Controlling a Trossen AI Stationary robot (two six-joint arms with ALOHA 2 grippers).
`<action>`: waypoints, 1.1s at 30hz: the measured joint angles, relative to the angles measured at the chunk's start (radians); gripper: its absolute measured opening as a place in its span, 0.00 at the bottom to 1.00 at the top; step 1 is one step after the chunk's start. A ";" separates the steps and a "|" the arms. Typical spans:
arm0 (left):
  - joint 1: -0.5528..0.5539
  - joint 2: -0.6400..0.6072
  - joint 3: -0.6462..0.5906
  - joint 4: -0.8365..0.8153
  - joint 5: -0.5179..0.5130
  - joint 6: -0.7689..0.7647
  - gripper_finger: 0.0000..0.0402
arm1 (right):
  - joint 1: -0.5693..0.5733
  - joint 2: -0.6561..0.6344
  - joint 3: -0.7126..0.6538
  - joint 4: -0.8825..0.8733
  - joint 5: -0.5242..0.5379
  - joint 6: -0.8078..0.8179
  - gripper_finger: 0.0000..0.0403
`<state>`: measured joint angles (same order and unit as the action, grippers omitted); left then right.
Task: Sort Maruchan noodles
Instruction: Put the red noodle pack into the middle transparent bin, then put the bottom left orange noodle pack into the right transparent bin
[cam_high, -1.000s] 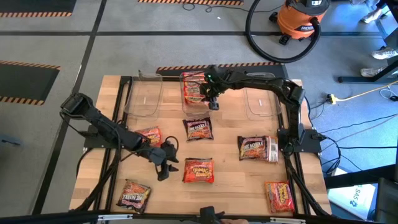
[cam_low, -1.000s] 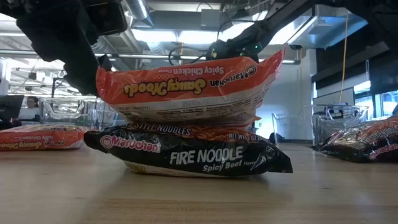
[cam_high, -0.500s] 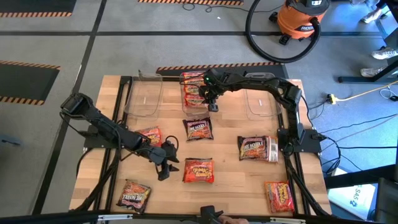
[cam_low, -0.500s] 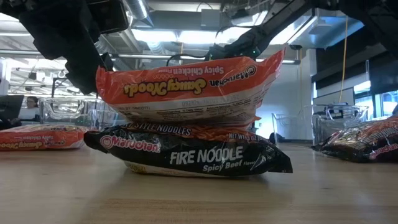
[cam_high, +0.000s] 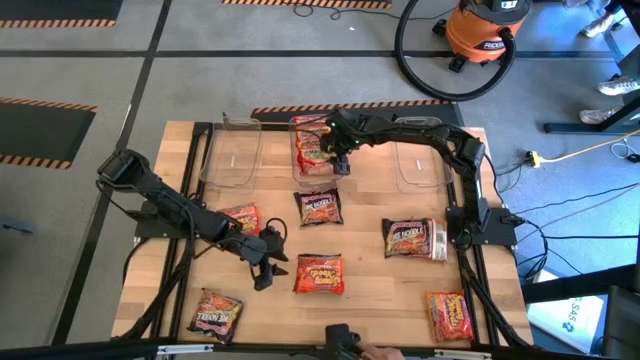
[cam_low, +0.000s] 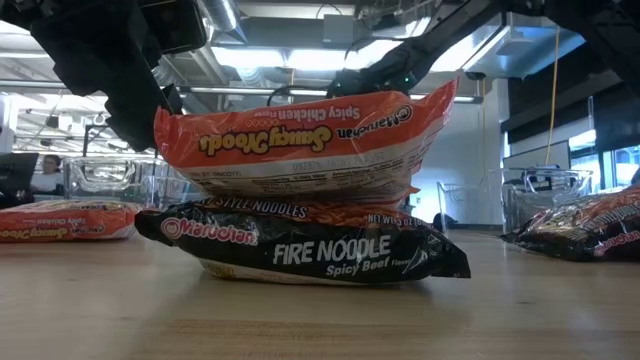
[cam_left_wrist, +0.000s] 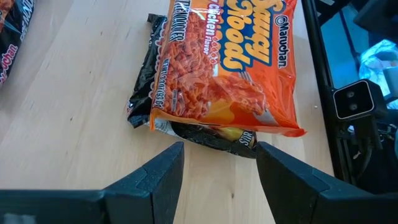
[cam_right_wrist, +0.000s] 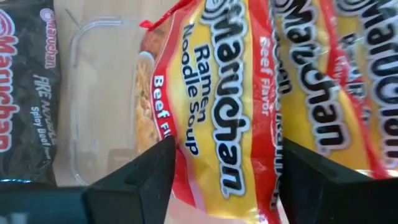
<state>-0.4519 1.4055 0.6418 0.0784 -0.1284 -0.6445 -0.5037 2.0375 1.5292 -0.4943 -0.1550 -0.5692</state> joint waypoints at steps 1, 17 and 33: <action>0.000 0.000 0.000 0.000 0.000 0.000 0.48 | 0.000 0.000 0.007 -0.010 0.007 0.000 0.57; -0.001 0.000 0.000 0.000 -0.009 0.001 0.48 | 0.042 -0.041 0.307 -0.644 -0.040 0.066 0.57; -0.037 0.000 0.000 0.043 -0.170 0.064 0.48 | 0.362 -0.462 -0.130 -0.580 -0.154 0.478 0.57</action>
<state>-0.4884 1.4059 0.6418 0.1211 -0.2981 -0.5808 -0.1415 1.5757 1.3996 -1.0744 -0.3086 -0.0916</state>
